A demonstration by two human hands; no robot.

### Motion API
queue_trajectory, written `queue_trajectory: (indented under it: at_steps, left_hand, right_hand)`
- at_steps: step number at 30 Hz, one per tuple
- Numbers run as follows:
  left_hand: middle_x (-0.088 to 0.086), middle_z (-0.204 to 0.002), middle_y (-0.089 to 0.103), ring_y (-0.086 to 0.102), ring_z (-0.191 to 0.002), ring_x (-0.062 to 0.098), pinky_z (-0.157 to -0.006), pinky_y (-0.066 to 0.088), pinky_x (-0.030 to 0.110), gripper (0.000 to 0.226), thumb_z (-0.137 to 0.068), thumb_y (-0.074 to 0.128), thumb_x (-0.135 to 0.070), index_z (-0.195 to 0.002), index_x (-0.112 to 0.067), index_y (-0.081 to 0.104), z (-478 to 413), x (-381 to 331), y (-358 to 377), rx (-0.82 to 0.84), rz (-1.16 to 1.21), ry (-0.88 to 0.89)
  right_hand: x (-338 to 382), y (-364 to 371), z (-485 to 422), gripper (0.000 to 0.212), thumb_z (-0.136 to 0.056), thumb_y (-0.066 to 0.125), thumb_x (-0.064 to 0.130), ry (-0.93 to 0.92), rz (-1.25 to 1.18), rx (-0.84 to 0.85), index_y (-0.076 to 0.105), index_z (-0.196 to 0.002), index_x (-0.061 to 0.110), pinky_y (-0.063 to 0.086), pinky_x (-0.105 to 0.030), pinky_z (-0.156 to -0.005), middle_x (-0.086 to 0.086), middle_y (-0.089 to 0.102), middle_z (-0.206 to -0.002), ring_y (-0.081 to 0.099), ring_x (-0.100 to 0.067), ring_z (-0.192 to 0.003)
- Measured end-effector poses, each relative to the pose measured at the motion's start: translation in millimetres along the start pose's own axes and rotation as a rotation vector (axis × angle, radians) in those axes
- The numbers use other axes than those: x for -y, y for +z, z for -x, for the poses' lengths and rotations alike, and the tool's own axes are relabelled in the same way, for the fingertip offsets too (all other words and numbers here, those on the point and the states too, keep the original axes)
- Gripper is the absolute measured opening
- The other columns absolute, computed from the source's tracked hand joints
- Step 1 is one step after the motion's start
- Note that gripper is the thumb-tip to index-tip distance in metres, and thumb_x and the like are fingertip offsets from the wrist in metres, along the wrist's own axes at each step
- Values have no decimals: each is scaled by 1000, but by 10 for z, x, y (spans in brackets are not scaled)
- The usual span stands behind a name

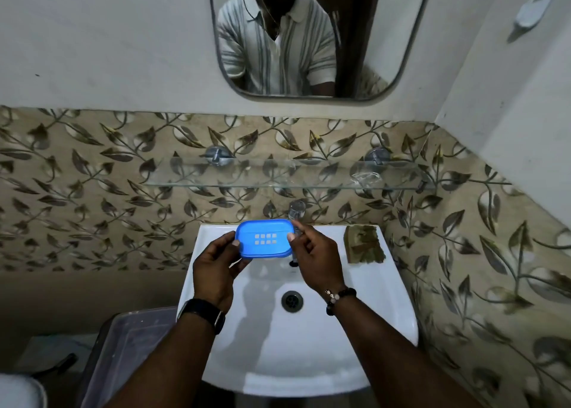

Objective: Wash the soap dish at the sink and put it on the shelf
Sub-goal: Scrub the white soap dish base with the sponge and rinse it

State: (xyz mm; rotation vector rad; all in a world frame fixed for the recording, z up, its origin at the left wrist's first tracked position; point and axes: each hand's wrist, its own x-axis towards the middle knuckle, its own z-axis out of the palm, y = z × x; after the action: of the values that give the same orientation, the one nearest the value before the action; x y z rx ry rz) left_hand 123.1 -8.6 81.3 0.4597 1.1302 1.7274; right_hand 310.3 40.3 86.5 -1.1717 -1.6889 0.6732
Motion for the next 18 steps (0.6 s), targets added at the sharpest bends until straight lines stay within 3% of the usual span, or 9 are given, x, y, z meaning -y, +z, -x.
queue_trajectory:
  at_steps: [2,6,9,14,18]
  left_hand:
    - [17,-107,71,68,-95,32,-75,64,35,18,-93,61,4,-107,-5,69,7,-52,-78,-6,12,2]
    - [15,-101,71,67,-89,29,-72,64,33,17,-93,62,4,-101,-8,70,-18,-144,-249,-39,28,4]
    - [16,-99,71,67,-87,29,-66,63,31,17,-92,62,4,-101,-9,70,-74,-195,-401,-94,43,11]
    - [27,-118,68,65,-106,42,-96,53,56,23,-92,66,1,-114,-5,68,-254,-191,-679,-164,46,-69]
    - [21,-114,72,69,-102,38,-95,54,50,21,-90,70,-1,-108,-12,71,-441,-178,-855,-173,-182,-21]
  right_hand:
    - [50,68,31,37,-95,61,33,-3,3,22,61,-131,26,59,-45,-66,9,59,-66,62,-13,-66]
    - [130,177,61,36,-95,62,29,-139,118,86,60,-131,29,51,-26,-65,10,63,-74,60,-8,-70]
    - [174,300,72,17,-92,67,28,-335,249,155,71,-105,18,51,-32,-66,3,64,-85,61,-14,-74]
    - [190,638,51,20,-93,65,29,-376,457,264,70,-104,12,52,-39,-69,-6,67,-93,63,-25,-86]
    - [159,952,-42,19,-97,57,32,-322,584,342,66,-99,14,47,-40,-68,-5,64,-92,60,-25,-88]
